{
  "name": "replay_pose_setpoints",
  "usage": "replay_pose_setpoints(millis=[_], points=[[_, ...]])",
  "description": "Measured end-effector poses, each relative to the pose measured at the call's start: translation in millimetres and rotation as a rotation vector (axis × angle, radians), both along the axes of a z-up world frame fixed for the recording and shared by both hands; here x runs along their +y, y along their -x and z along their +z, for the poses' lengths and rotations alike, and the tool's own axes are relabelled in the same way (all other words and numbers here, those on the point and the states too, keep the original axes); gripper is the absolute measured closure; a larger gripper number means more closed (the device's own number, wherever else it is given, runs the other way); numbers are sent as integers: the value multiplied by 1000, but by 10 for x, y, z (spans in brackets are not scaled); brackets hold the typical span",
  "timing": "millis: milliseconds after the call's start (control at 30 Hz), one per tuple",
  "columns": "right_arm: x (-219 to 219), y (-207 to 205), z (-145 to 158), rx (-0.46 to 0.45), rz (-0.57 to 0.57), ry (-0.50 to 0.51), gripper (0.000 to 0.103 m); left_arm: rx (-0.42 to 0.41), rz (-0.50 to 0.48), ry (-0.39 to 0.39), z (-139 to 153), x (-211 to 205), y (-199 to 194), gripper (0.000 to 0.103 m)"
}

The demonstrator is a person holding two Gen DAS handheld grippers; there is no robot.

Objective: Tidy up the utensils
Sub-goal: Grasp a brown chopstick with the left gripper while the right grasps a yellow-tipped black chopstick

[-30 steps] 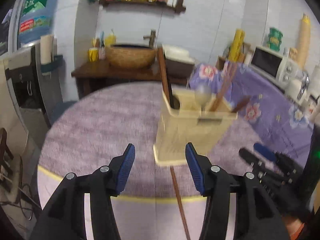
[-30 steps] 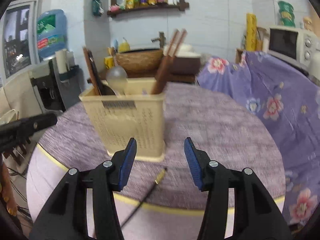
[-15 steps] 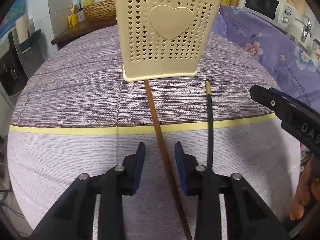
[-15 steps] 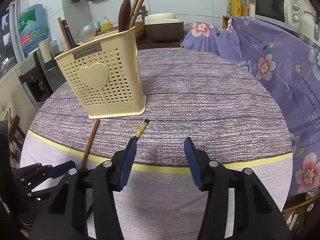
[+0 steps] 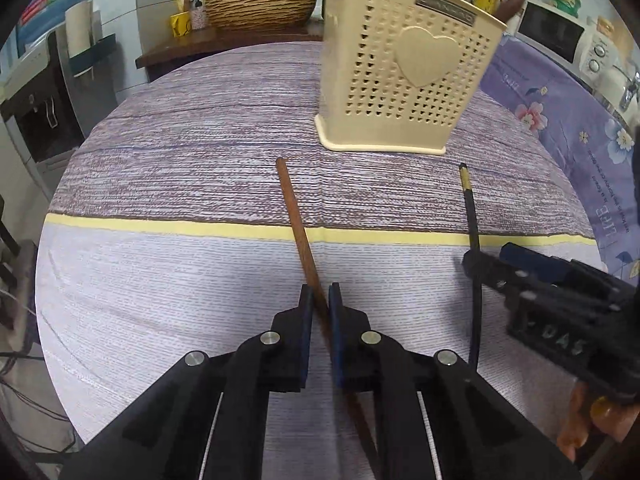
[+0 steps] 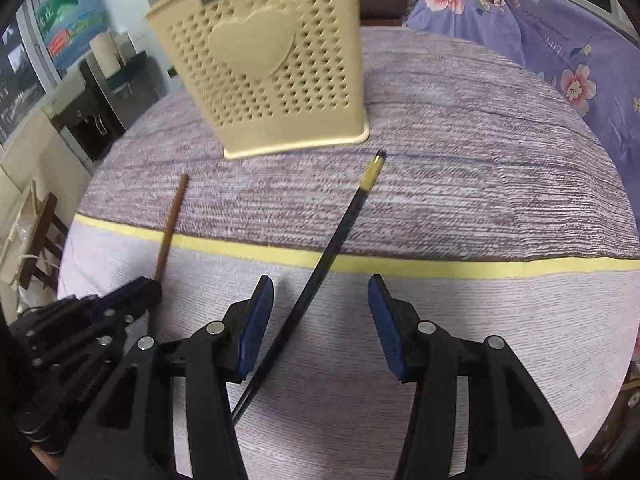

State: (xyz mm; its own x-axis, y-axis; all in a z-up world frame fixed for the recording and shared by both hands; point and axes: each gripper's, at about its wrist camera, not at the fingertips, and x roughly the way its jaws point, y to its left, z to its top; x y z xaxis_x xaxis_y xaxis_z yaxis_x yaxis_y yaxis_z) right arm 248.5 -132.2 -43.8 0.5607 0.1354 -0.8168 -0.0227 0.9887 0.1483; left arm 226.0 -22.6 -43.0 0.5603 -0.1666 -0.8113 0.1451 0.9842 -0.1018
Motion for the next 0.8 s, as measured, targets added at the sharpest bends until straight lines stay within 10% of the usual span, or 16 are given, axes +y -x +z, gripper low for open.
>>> replay_pose_setpoints(millis=[367, 800], points=[[135, -97, -31, -20, 100, 12, 88, 3, -11, 26, -37, 35, -4, 93], [-57, 133, 25, 51, 269, 60, 90, 15, -7, 51, -24, 145, 8, 93]])
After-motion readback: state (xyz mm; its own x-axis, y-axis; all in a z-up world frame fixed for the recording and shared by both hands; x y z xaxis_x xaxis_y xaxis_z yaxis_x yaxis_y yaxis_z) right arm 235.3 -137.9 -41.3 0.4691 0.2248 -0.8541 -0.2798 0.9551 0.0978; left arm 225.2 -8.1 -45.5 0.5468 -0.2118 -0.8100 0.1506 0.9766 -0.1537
